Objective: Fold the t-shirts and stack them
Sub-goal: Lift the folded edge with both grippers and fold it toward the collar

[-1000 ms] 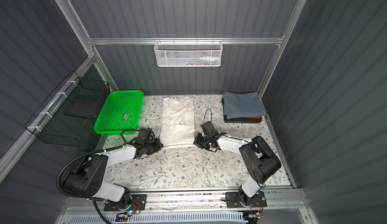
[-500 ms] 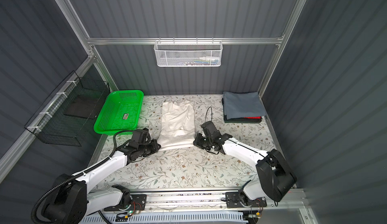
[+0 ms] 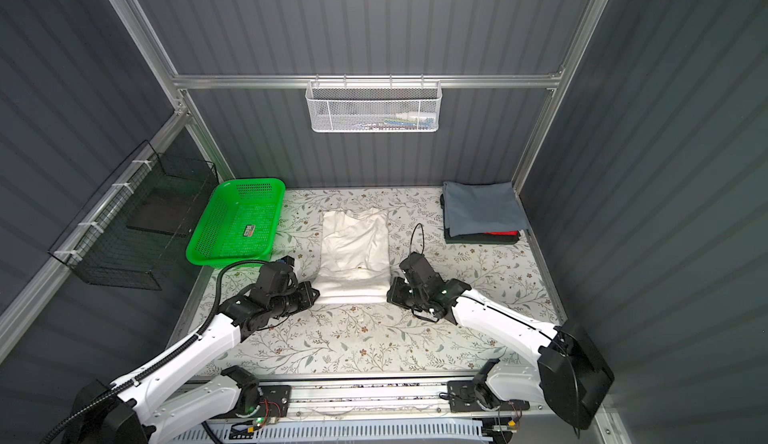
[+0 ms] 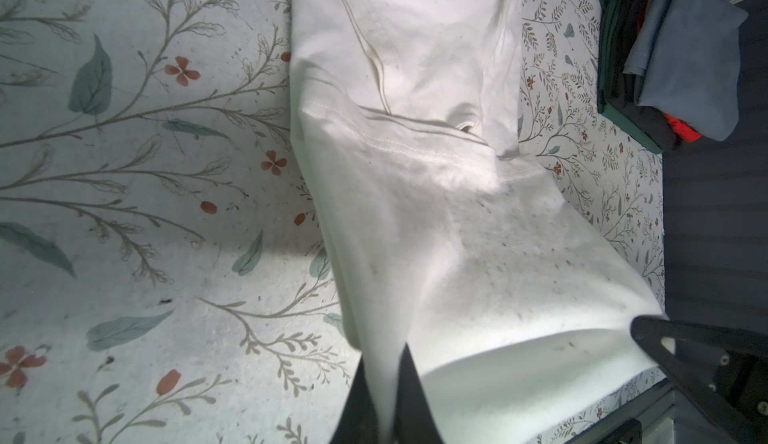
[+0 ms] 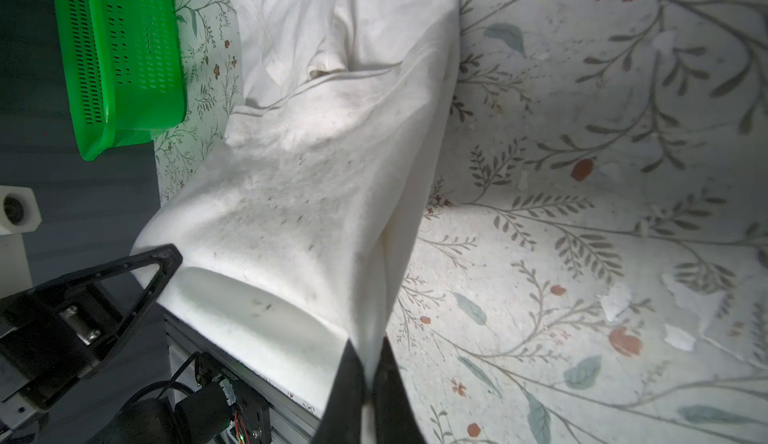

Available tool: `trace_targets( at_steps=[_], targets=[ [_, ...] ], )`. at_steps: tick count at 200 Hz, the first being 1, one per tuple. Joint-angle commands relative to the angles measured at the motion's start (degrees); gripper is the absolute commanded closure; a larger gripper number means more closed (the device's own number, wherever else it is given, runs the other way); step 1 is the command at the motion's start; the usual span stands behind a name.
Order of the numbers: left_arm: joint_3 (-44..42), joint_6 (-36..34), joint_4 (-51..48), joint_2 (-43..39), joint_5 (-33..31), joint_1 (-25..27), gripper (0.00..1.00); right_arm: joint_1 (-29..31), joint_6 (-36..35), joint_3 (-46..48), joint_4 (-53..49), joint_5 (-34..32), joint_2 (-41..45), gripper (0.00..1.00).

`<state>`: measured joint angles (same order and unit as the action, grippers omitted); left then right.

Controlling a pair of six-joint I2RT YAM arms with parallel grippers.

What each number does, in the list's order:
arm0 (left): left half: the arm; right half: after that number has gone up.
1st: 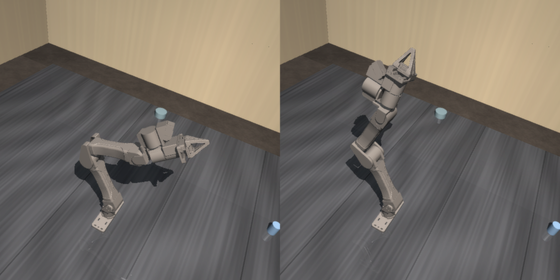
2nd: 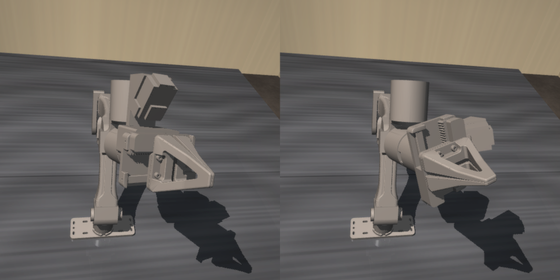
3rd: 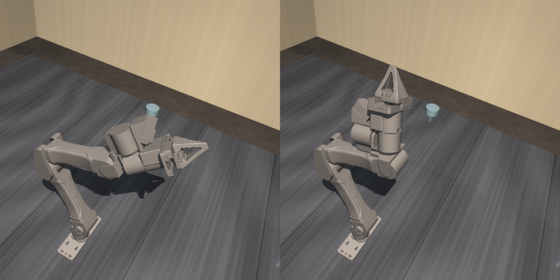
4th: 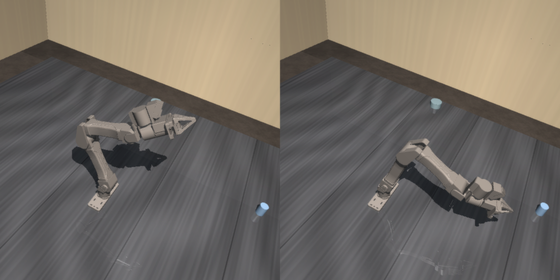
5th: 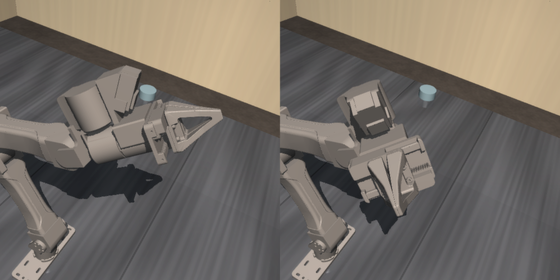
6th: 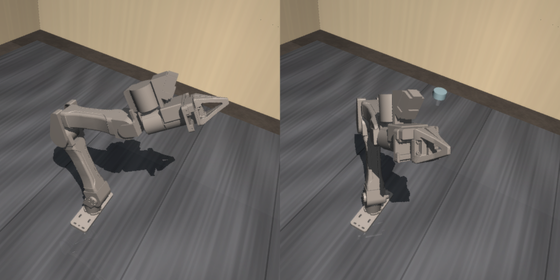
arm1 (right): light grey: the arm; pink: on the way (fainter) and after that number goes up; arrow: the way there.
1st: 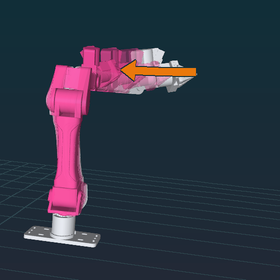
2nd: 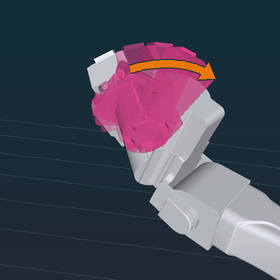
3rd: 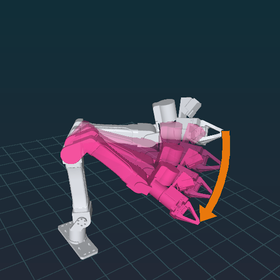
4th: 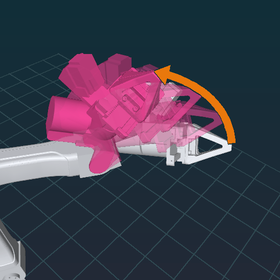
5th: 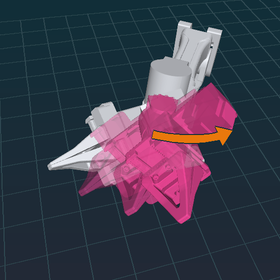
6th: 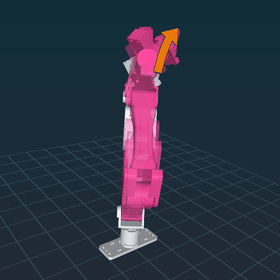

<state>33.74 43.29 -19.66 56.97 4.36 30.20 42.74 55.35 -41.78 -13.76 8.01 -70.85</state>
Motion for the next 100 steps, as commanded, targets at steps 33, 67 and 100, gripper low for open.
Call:
trace_targets(
  at_steps=[33, 67, 100],
  targets=[
    [-2.8, 4.3, -5.6, -7.5, -2.7, 2.8, 1.00, 4.2, 2.5, 1.7, -4.4, -6.6, 5.8, 1.00],
    [-3.0, 5.6, -9.3, -12.1, -4.2, 4.9, 1.00, 6.8, 4.3, 2.4, -5.4, -8.6, 8.8, 1.00],
    [-2.1, 6.4, -12.7, -14.9, -4.6, 6.2, 1.00, 10.0, 6.0, 2.6, -6.7, -11.9, 11.3, 1.00]
  ],
)
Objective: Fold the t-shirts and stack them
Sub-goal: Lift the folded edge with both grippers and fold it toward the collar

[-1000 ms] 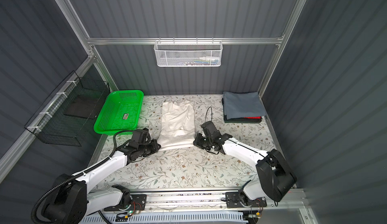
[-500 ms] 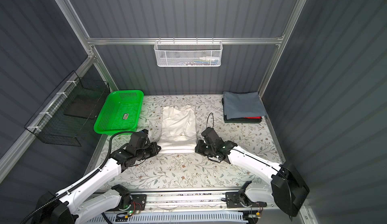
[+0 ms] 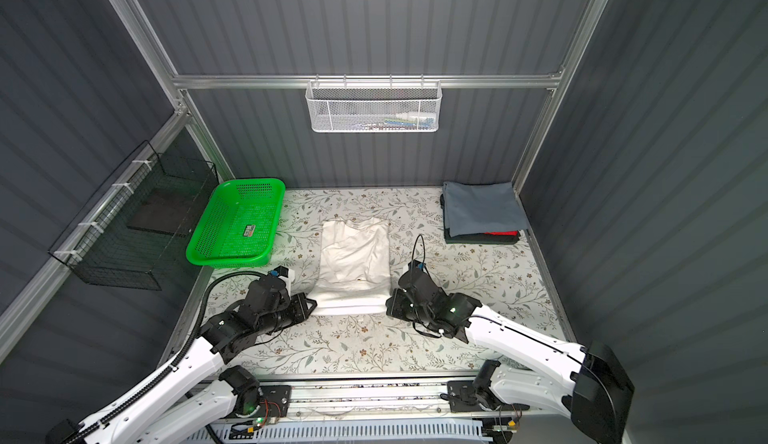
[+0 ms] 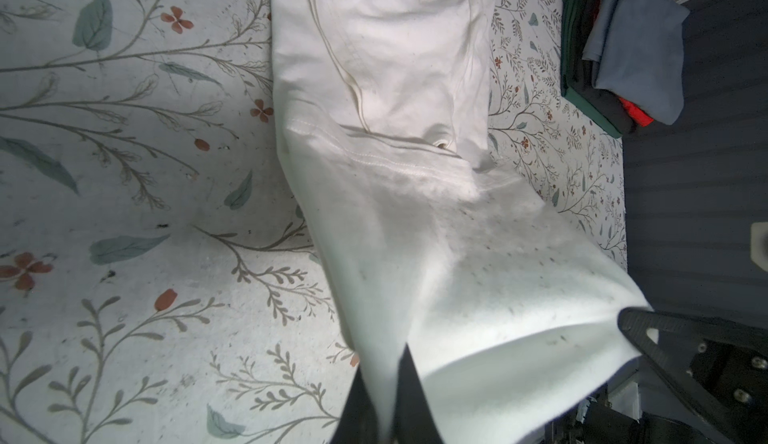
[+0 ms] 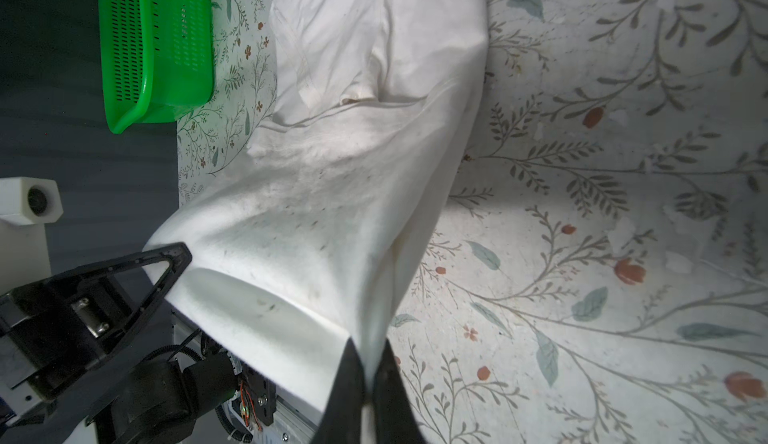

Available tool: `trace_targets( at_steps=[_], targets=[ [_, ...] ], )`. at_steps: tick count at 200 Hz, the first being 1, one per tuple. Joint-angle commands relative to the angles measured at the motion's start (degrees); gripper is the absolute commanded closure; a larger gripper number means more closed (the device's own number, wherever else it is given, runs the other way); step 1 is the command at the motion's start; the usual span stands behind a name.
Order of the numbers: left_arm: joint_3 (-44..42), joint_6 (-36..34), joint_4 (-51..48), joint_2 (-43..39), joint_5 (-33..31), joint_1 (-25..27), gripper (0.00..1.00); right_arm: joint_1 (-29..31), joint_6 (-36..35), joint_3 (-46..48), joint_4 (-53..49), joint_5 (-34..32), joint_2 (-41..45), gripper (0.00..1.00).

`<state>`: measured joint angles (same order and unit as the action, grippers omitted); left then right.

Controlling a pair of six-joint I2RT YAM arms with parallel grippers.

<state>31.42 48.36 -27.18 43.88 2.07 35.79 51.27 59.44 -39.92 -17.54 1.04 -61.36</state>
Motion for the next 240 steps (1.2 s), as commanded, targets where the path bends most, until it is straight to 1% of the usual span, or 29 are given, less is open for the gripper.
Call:
trace_targets(
  at_steps=[1, 13, 34, 44, 60, 97, 123, 148, 182, 212, 240],
  targets=[
    [0.2, 1.3, -5.3, -1.9, -2.3, 0.6, 1.00, 1.6, 1.9, 0.7, -2.9, -5.1, 1.9, 1.00],
    [0.3, 1.3, -5.4, -2.1, -2.3, 1.0, 1.00, 2.7, 2.6, 0.7, -2.9, -5.7, 2.6, 1.00],
    [0.0, 0.7, -4.2, -0.6, -1.2, 1.0, 1.00, 3.0, 3.5, 1.2, -0.8, -4.9, 3.4, 1.00],
    [1.4, -0.1, -4.8, 0.8, -0.9, 1.0, 1.00, 3.3, 3.4, 0.6, -1.6, -5.4, 3.7, 1.00],
    [4.9, -1.5, -7.1, 2.1, -2.4, 1.0, 1.00, 3.5, 3.1, -0.8, -3.6, -6.6, 4.1, 1.00],
    [10.8, -2.0, -9.1, 1.4, -4.9, 1.0, 1.00, 3.8, 2.6, -2.2, -4.4, -7.3, 6.1, 1.00],
    [12.5, -2.6, -8.9, 3.8, -4.5, 1.0, 1.00, 3.8, 1.9, -3.5, -6.3, -8.3, 5.9, 1.00],
    [13.2, -2.9, -8.2, 5.8, -5.3, 1.0, 1.00, 3.8, 0.5, -5.3, -5.6, -9.1, 6.0, 1.00],
    [16.1, -4.0, -7.6, 8.2, -7.3, 1.0, 1.00, 2.1, -2.7, -10.1, -8.2, -9.7, 4.1, 1.00],
    [18.7, -5.4, -7.5, 10.8, -9.2, 1.0, 1.00, -0.6, -4.0, -11.4, -7.8, -6.4, 2.2, 1.00],
    [20.3, -6.7, -7.0, 13.3, -10.1, 1.0, 1.00, -2.7, -4.6, -11.9, -7.7, -5.1, 1.1, 1.00]
  ],
)
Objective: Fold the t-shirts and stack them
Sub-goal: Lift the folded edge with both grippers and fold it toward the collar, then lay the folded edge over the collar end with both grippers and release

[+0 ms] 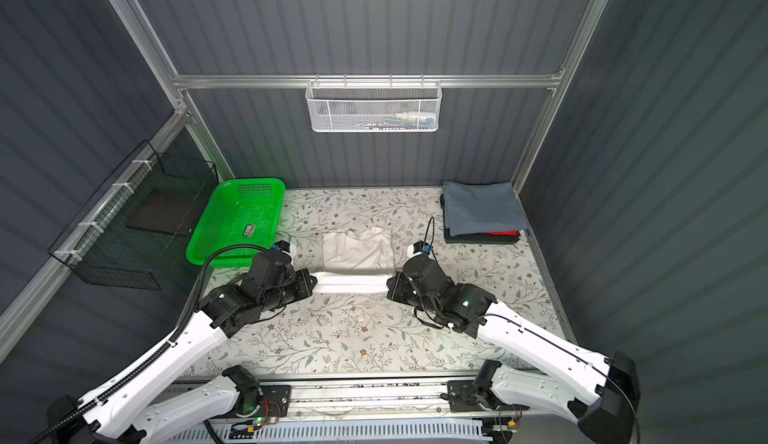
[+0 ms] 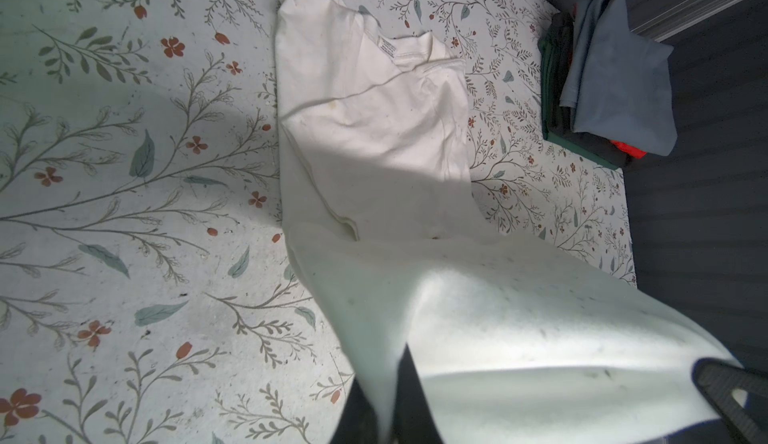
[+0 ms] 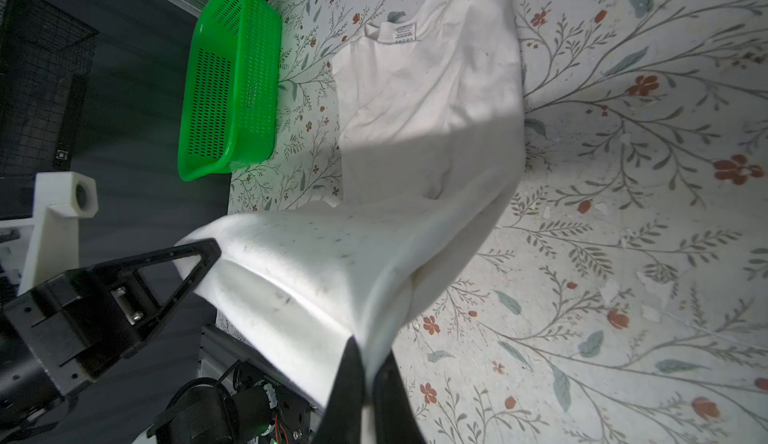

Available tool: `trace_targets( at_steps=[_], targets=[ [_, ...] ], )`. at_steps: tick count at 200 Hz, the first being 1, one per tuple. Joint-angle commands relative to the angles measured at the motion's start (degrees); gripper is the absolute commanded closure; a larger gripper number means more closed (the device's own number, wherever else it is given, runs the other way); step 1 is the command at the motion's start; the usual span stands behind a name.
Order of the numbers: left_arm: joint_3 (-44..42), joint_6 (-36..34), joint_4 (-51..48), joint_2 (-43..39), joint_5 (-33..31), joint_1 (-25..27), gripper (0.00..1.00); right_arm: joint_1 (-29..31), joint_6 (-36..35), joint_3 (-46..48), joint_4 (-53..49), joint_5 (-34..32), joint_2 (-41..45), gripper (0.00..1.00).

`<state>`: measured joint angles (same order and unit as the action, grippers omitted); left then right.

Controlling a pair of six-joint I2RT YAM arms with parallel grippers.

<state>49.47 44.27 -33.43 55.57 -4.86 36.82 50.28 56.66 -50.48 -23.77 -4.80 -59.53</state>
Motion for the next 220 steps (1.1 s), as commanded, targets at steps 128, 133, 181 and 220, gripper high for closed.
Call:
trace_targets(
  at_steps=[128, 133, 181, 220],
  targets=[
    [8.2, -5.7, 2.6, 13.4, -8.6, -0.8, 1.00, -14.7, -9.7, -9.4, 0.3, 13.4, -14.4, 1.00],
    [8.6, -6.0, 3.0, 14.2, -8.5, -1.1, 1.00, -15.1, -10.0, -9.8, 0.3, 13.7, -14.9, 1.00],
    [12.4, -7.9, 5.1, 20.8, -5.4, -4.5, 1.00, -18.4, -12.1, -12.5, 0.6, 16.0, -19.7, 1.00],
    [13.4, -8.3, 6.7, 24.0, -3.7, -6.8, 1.00, -20.4, -12.7, -14.1, 1.2, 19.2, -23.9, 1.00]
  ],
)
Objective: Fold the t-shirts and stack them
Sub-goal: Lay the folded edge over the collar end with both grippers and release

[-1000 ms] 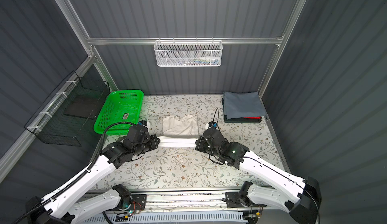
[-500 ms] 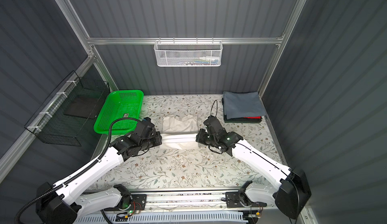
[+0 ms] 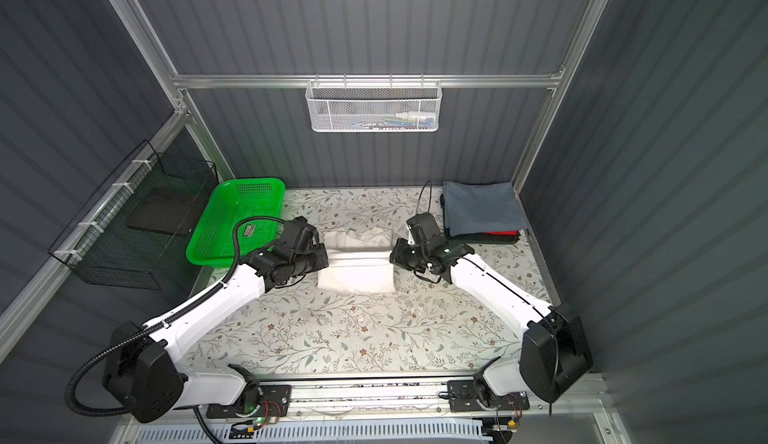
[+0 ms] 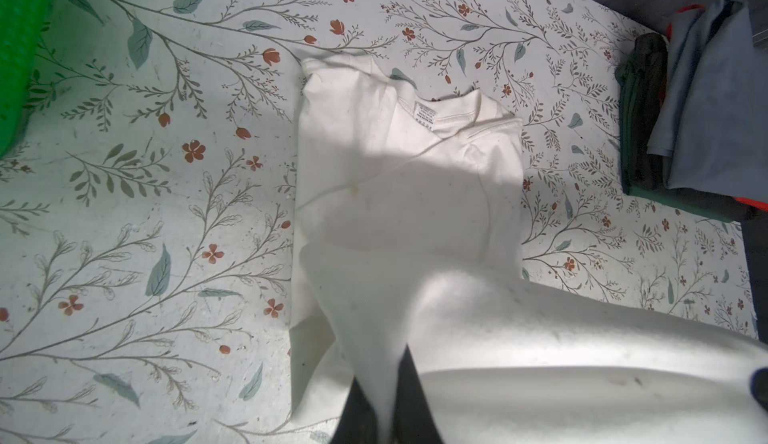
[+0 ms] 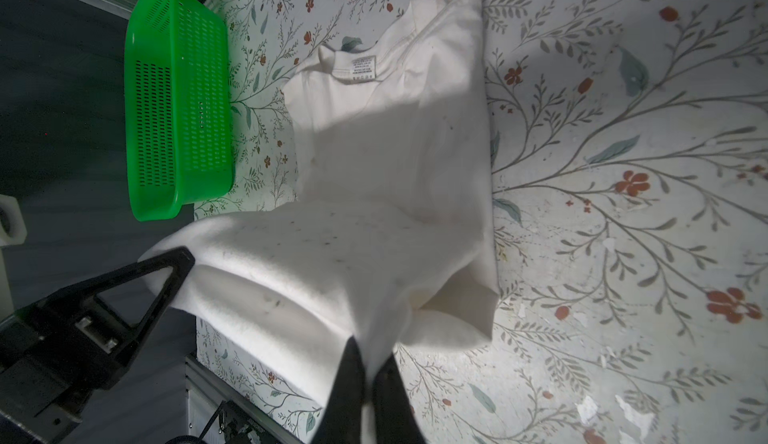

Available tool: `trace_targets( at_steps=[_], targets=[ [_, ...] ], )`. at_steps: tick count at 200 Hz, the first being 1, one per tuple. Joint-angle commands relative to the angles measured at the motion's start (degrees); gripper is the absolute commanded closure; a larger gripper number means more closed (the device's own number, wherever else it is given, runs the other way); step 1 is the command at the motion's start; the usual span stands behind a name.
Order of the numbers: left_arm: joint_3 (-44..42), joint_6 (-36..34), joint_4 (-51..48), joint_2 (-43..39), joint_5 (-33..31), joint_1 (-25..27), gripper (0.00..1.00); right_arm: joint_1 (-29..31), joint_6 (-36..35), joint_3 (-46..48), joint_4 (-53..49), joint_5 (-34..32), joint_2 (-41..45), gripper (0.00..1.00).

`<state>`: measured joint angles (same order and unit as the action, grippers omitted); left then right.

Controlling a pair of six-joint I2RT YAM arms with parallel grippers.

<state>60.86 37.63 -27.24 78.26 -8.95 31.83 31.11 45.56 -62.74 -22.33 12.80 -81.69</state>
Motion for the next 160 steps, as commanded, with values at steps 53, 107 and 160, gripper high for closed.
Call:
trace_targets(
  at_steps=[53, 107, 160],
  targets=[
    [3.4, -2.4, 2.0, 6.4, 1.6, -3.0, 1.00, -2.9, -2.1, -3.8, 2.8, 3.7, -7.0, 1.00],
    [4.3, -3.4, 4.5, 12.4, 0.8, -4.6, 1.00, -5.8, -2.1, -5.5, 5.1, 5.8, -14.5, 1.00],
    [8.0, -4.5, 5.3, 19.0, 0.9, -5.7, 1.00, -7.5, -1.1, -8.5, 7.2, 10.3, -21.1, 1.00]
  ],
)
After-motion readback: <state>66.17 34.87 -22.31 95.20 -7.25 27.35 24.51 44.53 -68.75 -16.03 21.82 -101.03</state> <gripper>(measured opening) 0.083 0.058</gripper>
